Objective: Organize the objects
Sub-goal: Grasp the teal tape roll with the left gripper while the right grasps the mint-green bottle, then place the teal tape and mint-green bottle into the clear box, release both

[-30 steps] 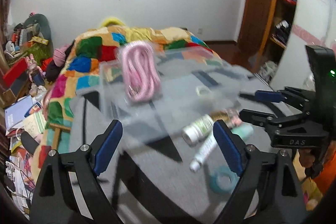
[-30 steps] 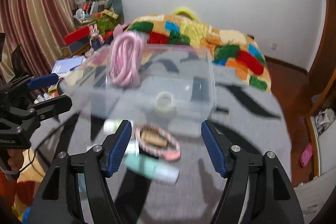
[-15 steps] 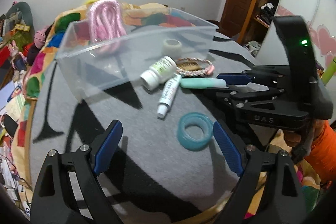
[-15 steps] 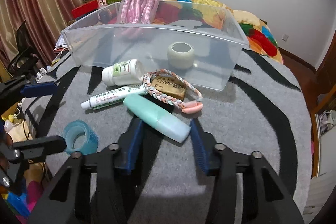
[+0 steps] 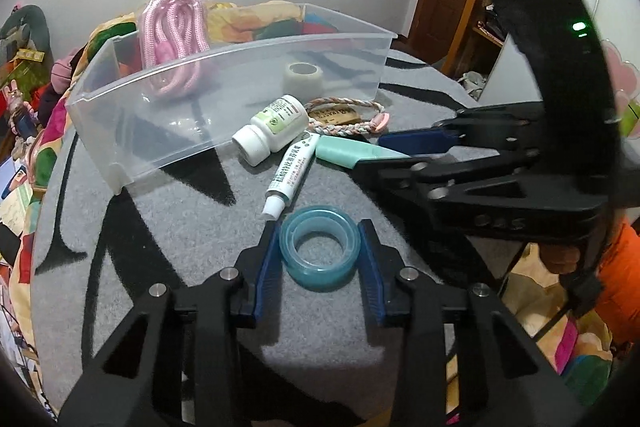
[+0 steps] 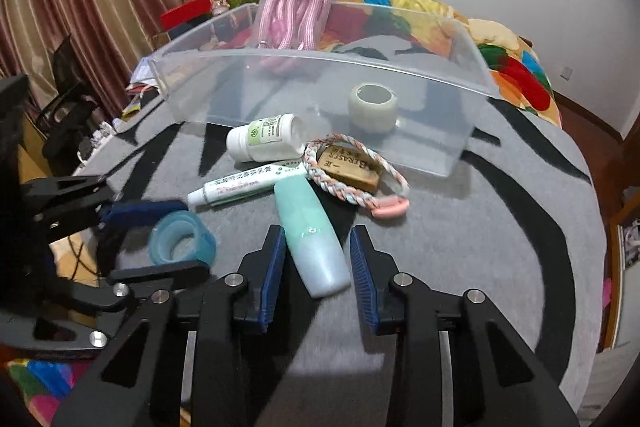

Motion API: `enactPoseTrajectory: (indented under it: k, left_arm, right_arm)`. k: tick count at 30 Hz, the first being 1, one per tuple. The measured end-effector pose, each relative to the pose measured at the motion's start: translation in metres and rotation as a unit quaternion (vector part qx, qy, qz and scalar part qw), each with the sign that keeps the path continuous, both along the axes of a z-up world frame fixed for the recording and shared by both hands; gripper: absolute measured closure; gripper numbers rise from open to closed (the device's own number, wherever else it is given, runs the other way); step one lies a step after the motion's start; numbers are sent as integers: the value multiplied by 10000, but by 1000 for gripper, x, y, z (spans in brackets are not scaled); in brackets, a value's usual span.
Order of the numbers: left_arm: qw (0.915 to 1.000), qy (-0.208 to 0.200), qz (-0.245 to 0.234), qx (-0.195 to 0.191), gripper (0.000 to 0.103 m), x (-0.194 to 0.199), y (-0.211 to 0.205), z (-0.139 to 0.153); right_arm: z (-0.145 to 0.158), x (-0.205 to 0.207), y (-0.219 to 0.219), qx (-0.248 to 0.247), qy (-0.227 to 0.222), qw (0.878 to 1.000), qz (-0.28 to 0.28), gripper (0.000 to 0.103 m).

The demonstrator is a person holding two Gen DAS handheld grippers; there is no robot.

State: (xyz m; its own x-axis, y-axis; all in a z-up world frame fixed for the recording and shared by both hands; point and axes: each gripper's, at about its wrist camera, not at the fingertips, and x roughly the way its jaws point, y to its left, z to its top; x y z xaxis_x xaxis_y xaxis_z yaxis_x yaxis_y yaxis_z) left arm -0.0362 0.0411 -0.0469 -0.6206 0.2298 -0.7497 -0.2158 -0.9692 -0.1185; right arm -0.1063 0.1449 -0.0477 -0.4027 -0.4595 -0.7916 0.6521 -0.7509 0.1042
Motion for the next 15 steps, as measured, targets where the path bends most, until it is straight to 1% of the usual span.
enactPoseTrajectory:
  k: [2,5,10,15]
  left_arm:
    - [10000,49,35,-12,65,2,-4,2]
    - [9998,128,115,44,65,3,-11,8]
    - [9988,349,324,116,65,2,-27,25]
    - [9966,546,576,205,65,-6,-45,42]
  right_arm:
    - [-2,1,-5,10,3,10000,4,72]
    - [-1,4,-7,-80,7,10000,20,80]
    - [7,15,-2,-201,83,9998,-22,80]
    - [33,21,5,-455,342,9983,-111,80]
